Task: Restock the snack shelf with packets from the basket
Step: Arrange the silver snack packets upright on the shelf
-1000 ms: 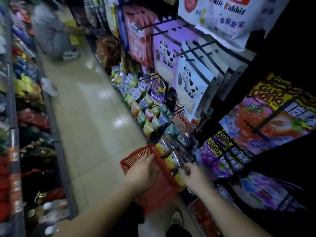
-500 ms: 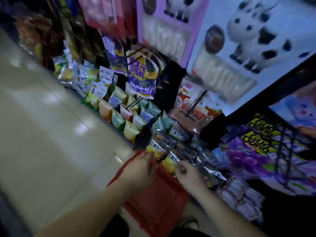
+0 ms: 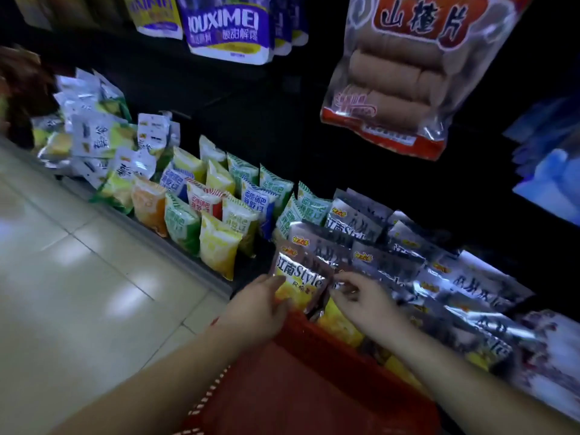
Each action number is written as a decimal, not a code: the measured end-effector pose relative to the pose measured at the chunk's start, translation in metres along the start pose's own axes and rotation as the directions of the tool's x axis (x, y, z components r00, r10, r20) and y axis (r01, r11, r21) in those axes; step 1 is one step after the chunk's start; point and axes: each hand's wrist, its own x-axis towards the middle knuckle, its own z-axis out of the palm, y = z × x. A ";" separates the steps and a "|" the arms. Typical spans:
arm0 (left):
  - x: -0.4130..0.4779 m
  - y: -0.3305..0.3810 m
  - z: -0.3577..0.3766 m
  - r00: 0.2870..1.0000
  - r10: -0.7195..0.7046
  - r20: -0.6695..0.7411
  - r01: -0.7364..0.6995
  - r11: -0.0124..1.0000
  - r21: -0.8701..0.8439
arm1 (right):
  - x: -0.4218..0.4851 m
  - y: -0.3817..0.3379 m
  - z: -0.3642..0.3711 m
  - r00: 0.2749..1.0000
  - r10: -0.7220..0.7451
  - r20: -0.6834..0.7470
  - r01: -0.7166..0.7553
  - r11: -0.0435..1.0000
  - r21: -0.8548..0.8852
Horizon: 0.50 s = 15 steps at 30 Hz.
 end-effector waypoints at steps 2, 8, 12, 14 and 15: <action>-0.007 -0.001 0.002 0.999 0.014 -0.052 -0.017 0.998 -0.053 | -0.010 0.001 0.004 0.999 -0.016 -0.034 0.015 1.000 -0.018; -0.021 -0.001 -0.007 0.991 0.061 -0.116 -0.071 0.994 -0.087 | 0.001 -0.013 0.013 0.999 -0.048 -0.019 0.039 0.941 -0.336; -0.008 -0.014 -0.005 0.988 0.073 -0.137 -0.086 0.992 -0.089 | 0.045 -0.008 0.030 0.997 -0.003 -0.078 -0.032 0.896 -0.442; -0.001 -0.024 0.000 0.989 0.081 -0.124 -0.087 0.995 -0.045 | 0.066 0.000 0.038 0.995 0.068 -0.079 -0.098 0.864 -0.494; 0.002 -0.028 0.002 0.991 0.075 -0.114 -0.079 0.996 -0.032 | 0.076 0.005 0.041 0.992 0.096 -0.078 -0.122 0.853 -0.507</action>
